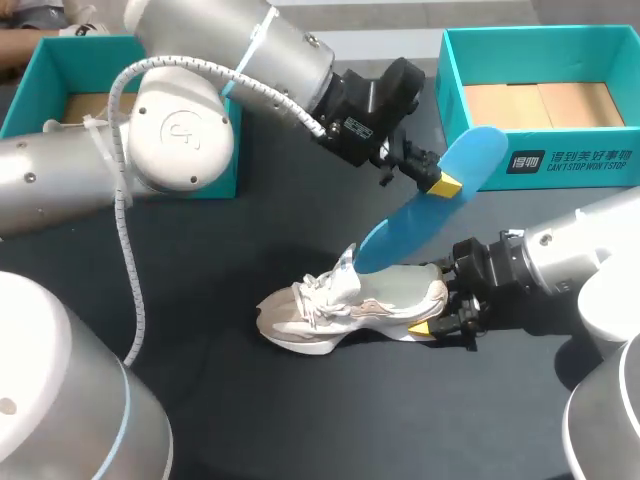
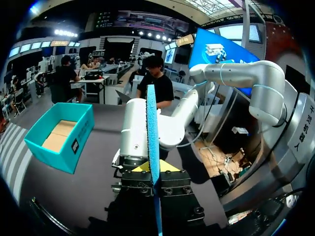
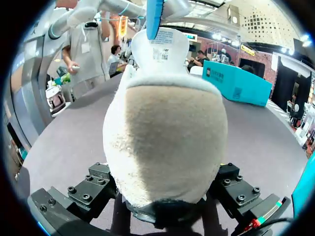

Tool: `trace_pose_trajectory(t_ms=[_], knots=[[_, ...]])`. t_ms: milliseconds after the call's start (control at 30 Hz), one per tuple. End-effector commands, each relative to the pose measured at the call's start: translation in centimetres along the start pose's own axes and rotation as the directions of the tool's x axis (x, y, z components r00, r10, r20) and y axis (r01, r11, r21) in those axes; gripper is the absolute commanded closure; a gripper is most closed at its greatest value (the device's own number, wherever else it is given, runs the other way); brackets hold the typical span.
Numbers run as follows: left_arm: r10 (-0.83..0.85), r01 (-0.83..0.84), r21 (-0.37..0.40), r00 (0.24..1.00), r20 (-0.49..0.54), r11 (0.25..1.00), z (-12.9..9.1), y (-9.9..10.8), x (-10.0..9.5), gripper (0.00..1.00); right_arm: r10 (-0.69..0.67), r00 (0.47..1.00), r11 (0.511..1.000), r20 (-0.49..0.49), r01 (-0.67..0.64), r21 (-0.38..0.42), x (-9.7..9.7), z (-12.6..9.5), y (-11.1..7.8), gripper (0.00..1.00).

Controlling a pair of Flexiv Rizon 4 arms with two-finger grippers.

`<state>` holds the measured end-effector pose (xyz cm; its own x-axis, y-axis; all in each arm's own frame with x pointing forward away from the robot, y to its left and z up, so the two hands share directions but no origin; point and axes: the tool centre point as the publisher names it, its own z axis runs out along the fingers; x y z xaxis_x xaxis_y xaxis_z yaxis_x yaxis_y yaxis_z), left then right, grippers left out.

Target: Take the shoe out of the shoebox, open the shoe tongue, remove and reinsert the insole, then place the shoe into the shoebox

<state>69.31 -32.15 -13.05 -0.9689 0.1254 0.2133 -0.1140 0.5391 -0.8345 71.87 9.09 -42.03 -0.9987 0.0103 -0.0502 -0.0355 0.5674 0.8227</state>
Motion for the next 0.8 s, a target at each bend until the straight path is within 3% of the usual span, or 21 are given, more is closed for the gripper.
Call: trace_pose_trajectory(t_ms=[33, 367, 533, 800], knots=[[0.009, -0.004, 0.117, 0.999, -0.048, 0.993, -1.6, -0.7, 0.3, 1.0, 0.0, 1.0, 1.0, 0.002, 0.0, 0.003, 0.1, 0.1, 0.0, 1.0], [0.022, 0.01, 0.307, 0.995, -0.101, 0.951, -5.2, -4.0, 0.9, 1.0, 0.0, 1.0, 1.0, 0.002, 0.0, 0.003, 0.1, 0.1, 0.0, 1.0], [-0.036, 0.063, 0.265, 0.994, -0.106, 0.962, -5.2, -3.2, -0.3, 1.0, 0.0, 1.0, 1.0, 0.002, 0.0, 0.003, 0.1, 0.1, 0.0, 1.0], [-0.036, 0.063, 0.265, 0.994, -0.106, 0.962, -5.2, -3.2, -0.3, 1.0, 0.0, 1.0, 1.0, 0.002, 0.0, 0.003, 0.1, 0.1, 0.0, 1.0]])
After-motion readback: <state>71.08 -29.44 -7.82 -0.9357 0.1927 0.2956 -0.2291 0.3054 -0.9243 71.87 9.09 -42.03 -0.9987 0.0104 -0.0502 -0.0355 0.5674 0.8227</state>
